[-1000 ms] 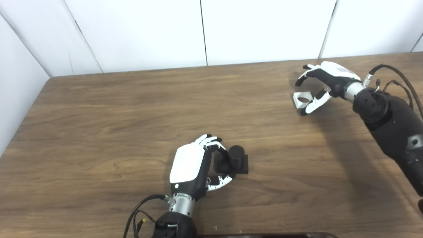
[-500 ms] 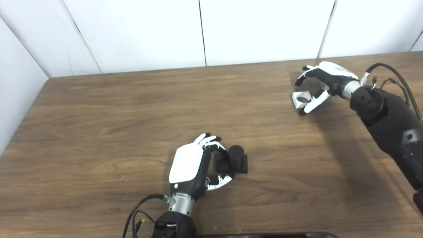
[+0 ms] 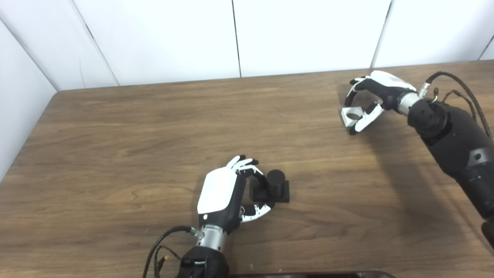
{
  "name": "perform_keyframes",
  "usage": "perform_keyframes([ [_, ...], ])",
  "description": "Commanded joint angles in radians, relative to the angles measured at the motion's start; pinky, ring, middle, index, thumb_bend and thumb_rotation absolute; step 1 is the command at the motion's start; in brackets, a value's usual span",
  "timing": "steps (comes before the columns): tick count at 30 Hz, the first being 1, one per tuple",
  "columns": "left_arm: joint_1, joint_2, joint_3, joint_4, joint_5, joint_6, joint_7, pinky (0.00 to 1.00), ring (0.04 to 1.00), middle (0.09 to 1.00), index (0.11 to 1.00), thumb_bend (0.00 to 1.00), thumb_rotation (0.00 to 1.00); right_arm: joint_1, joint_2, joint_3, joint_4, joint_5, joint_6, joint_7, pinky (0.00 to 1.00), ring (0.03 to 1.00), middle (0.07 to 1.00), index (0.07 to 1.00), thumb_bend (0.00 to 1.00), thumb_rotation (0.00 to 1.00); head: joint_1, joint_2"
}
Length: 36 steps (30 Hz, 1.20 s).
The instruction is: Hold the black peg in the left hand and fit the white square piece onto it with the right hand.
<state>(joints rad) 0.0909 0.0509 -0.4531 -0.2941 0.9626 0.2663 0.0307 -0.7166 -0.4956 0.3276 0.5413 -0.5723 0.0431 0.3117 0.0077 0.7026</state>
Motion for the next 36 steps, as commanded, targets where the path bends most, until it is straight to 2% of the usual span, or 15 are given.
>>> perform_keyframes([
  [1, 0.011, -0.015, 0.001, -0.001, 0.006, 0.000, -0.007, 0.82, 0.915, 0.822, 0.488, 0.52, 0.08, -0.045, -0.012, -0.009, -0.012, 0.006, -0.026, -0.016, 0.91, 0.989, 0.917, 0.492, 0.53, 0.14, 0.001, 0.000],
  [26, 0.002, -0.016, 0.018, -0.003, -0.001, 0.005, -0.018, 0.80, 0.921, 0.827, 0.488, 0.52, 0.08, -0.028, -0.016, -0.003, -0.022, 0.001, -0.058, -0.033, 0.87, 0.965, 0.899, 0.489, 0.53, 0.14, -0.001, -0.006],
  [31, 0.000, -0.016, 0.021, 0.001, -0.008, 0.001, -0.017, 0.81, 0.924, 0.826, 0.488, 0.52, 0.08, -0.011, -0.022, -0.015, -0.069, 0.012, -0.073, -0.039, 0.88, 0.961, 0.890, 0.489, 0.53, 0.14, 0.000, -0.007],
  [36, -0.003, -0.015, 0.022, 0.007, -0.003, 0.000, -0.014, 0.82, 0.923, 0.824, 0.488, 0.52, 0.08, 0.012, -0.033, -0.031, -0.165, 0.024, -0.057, -0.018, 0.89, 0.969, 0.890, 0.488, 0.53, 0.14, -0.004, -0.009],
])
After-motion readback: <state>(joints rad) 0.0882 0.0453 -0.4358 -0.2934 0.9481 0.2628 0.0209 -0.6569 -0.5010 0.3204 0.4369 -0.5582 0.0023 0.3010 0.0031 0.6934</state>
